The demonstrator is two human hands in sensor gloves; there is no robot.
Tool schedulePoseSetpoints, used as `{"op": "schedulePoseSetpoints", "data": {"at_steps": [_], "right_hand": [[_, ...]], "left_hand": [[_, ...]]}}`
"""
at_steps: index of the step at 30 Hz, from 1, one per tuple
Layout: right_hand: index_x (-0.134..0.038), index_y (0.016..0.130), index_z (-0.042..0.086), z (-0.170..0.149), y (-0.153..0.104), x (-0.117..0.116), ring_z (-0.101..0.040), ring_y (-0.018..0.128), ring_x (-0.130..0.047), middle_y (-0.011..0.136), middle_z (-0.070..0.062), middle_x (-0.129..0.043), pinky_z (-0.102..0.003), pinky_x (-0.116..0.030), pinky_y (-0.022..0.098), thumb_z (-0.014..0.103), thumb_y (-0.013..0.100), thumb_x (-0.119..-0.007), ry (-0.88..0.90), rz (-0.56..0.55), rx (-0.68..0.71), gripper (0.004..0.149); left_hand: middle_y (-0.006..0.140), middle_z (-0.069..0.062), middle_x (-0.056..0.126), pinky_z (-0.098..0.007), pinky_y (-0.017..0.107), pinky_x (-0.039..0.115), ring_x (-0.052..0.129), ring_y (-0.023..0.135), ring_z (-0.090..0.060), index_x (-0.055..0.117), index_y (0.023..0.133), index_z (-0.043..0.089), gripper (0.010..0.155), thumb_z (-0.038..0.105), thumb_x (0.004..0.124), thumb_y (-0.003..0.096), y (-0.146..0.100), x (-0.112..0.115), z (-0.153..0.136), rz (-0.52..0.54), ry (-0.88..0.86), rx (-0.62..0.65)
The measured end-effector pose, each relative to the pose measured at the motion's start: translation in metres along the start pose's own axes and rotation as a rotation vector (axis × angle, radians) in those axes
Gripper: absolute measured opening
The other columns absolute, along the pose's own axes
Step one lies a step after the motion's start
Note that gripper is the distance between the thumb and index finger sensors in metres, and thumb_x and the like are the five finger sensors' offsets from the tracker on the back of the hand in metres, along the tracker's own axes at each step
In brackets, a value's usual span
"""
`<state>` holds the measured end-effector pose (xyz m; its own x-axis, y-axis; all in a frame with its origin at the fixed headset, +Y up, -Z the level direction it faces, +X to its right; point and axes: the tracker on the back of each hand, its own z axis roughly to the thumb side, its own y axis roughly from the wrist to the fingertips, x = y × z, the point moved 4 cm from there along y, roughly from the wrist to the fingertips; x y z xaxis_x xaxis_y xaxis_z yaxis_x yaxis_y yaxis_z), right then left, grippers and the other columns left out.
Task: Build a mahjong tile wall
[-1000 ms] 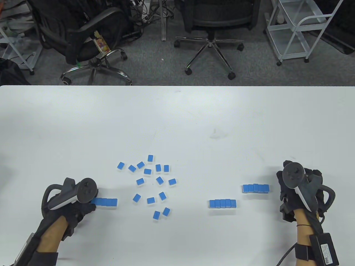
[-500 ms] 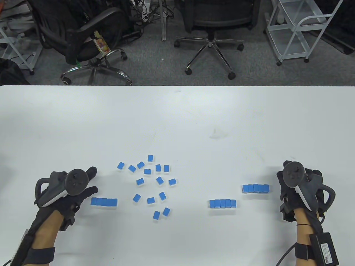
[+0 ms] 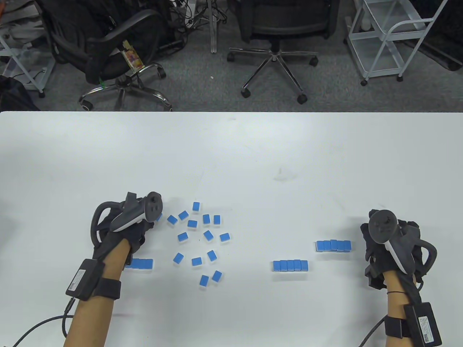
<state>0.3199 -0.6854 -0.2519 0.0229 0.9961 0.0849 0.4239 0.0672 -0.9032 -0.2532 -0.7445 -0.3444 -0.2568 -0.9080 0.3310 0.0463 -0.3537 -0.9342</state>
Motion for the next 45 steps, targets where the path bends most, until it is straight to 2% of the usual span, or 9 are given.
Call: {"op": "schedulePoseSetpoints", "data": {"at_steps": [6, 9, 12, 16, 20, 24, 28, 36, 45], "right_hand": [[-0.078, 0.083, 0.026, 0.000, 0.001, 0.000, -0.028, 0.083, -0.089, 0.079, 0.001, -0.096, -0.061, -0.056, 0.075, 0.046, 0.034, -0.079, 0.008, 0.003, -0.001, 0.054], [-0.078, 0.083, 0.026, 0.000, 0.001, -0.001, -0.028, 0.083, -0.089, 0.079, 0.001, -0.096, -0.061, -0.056, 0.075, 0.047, 0.034, -0.079, 0.009, 0.012, 0.000, 0.054], [-0.078, 0.083, 0.026, 0.000, 0.001, -0.001, -0.028, 0.082, -0.089, 0.079, 0.001, -0.096, -0.061, -0.056, 0.075, 0.047, 0.034, -0.079, 0.010, 0.016, 0.002, 0.054], [-0.078, 0.083, 0.026, -0.001, 0.001, -0.002, -0.028, 0.083, -0.089, 0.079, 0.001, -0.096, -0.061, -0.056, 0.075, 0.047, 0.033, -0.079, 0.015, 0.025, 0.001, 0.055], [-0.078, 0.084, 0.026, -0.001, 0.001, -0.002, -0.028, 0.083, -0.088, 0.079, 0.001, -0.096, -0.061, -0.056, 0.075, 0.047, 0.034, -0.079, 0.013, 0.028, 0.003, 0.054], [-0.078, 0.083, 0.026, 0.000, 0.000, -0.002, -0.028, 0.083, -0.089, 0.079, 0.001, -0.096, -0.061, -0.056, 0.075, 0.047, 0.034, -0.079, 0.010, 0.022, 0.008, 0.054], [-0.078, 0.083, 0.026, 0.000, 0.000, -0.004, -0.028, 0.082, -0.089, 0.078, 0.001, -0.096, -0.061, -0.056, 0.075, 0.047, 0.033, -0.079, 0.005, 0.026, 0.009, 0.054], [-0.078, 0.083, 0.026, 0.001, 0.000, -0.004, -0.028, 0.082, -0.089, 0.078, 0.001, -0.096, -0.061, -0.057, 0.075, 0.047, 0.033, -0.079, -0.002, 0.020, 0.017, 0.054], [-0.078, 0.083, 0.026, 0.001, -0.001, -0.004, -0.028, 0.082, -0.089, 0.078, 0.001, -0.096, -0.061, -0.057, 0.075, 0.047, 0.033, -0.079, -0.001, 0.020, 0.020, 0.054]], "left_hand": [[0.098, 0.012, 0.083, -0.058, 0.079, 0.069, 0.092, 0.090, -0.021, 0.069, 0.100, 0.046, 0.058, 0.043, 0.086, 0.0450, 0.012, 0.007, 0.012, 0.012, 0.056, -0.015], [0.092, 0.011, 0.088, -0.056, 0.079, 0.070, 0.095, 0.088, -0.020, 0.073, 0.098, 0.040, 0.056, 0.044, 0.086, 0.0439, 0.008, 0.007, 0.015, 0.029, 0.096, 0.002], [0.091, 0.007, 0.089, -0.055, 0.078, 0.071, 0.096, 0.086, -0.023, 0.073, 0.100, 0.033, 0.057, 0.046, 0.083, 0.0449, 0.001, 0.012, 0.008, -0.034, 0.085, 0.028], [0.092, 0.002, 0.087, -0.057, 0.076, 0.071, 0.095, 0.086, -0.026, 0.072, 0.101, 0.027, 0.059, 0.045, 0.083, 0.0453, -0.023, 0.007, -0.017, -0.060, -0.036, 0.052], [0.091, 0.003, 0.088, -0.058, 0.076, 0.071, 0.095, 0.085, -0.026, 0.073, 0.101, 0.027, 0.061, 0.046, 0.085, 0.0437, -0.070, -0.006, -0.035, 0.082, -0.064, 0.122], [0.091, 0.002, 0.088, -0.058, 0.077, 0.069, 0.095, 0.086, -0.026, 0.073, 0.101, 0.027, 0.061, 0.046, 0.085, 0.0441, -0.106, 0.004, -0.042, 0.120, -0.059, 0.155], [0.089, 0.009, 0.091, -0.054, 0.076, 0.072, 0.099, 0.084, -0.020, 0.075, 0.099, 0.032, 0.061, 0.051, 0.084, 0.0420, -0.128, 0.013, -0.047, 0.265, 0.087, 0.146], [0.091, 0.006, 0.090, -0.056, 0.077, 0.069, 0.096, 0.086, -0.023, 0.076, 0.099, 0.031, 0.059, 0.048, 0.087, 0.0429, -0.113, 0.033, -0.055, 0.133, -0.049, 0.159], [0.091, 0.006, 0.090, -0.056, 0.076, 0.069, 0.096, 0.086, -0.023, 0.077, 0.098, 0.032, 0.059, 0.049, 0.088, 0.0422, -0.111, 0.040, -0.053, 0.074, -0.016, 0.155]]}}
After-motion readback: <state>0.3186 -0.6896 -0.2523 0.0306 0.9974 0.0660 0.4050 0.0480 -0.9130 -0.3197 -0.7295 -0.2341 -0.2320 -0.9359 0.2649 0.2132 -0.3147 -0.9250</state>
